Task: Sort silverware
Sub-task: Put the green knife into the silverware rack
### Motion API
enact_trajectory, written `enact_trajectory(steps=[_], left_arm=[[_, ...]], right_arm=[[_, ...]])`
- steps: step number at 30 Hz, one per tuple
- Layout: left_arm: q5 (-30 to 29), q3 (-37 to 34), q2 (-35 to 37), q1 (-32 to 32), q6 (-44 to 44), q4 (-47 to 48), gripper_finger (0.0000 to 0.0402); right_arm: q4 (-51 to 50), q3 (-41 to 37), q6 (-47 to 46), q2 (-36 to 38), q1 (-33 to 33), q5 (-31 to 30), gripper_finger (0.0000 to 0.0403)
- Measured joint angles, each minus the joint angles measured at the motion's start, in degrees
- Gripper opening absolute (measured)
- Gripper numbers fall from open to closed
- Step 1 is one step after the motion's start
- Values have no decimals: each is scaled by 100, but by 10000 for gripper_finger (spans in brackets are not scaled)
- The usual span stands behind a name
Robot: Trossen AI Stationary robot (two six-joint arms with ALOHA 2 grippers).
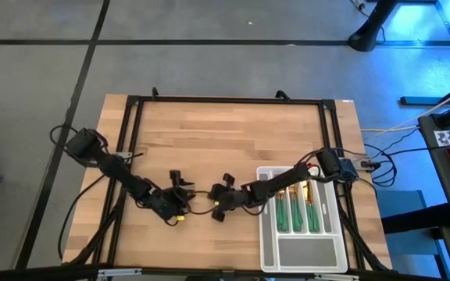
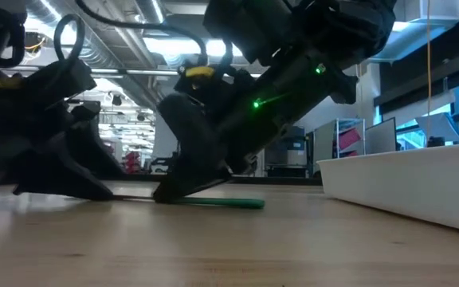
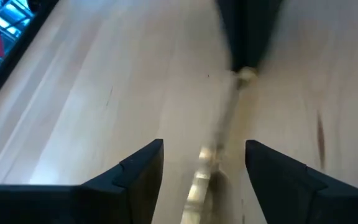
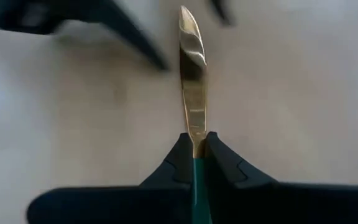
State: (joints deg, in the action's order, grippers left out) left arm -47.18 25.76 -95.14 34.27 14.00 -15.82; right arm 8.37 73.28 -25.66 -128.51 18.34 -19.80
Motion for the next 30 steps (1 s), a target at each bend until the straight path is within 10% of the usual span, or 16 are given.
enact_trajectory(steps=[15,23,30], left_arm=[[486,17,-402,-7,-222,-382,147],[639,26,-410,26,-712,-441,162],[576,7,-413,-48,-583,-482,192]], right_arm=[[360,-9,33,191,-31,551,19],[333,-22,-632,376,-319,2105,5],[340,-15,-220,431,-353,1409,20]])
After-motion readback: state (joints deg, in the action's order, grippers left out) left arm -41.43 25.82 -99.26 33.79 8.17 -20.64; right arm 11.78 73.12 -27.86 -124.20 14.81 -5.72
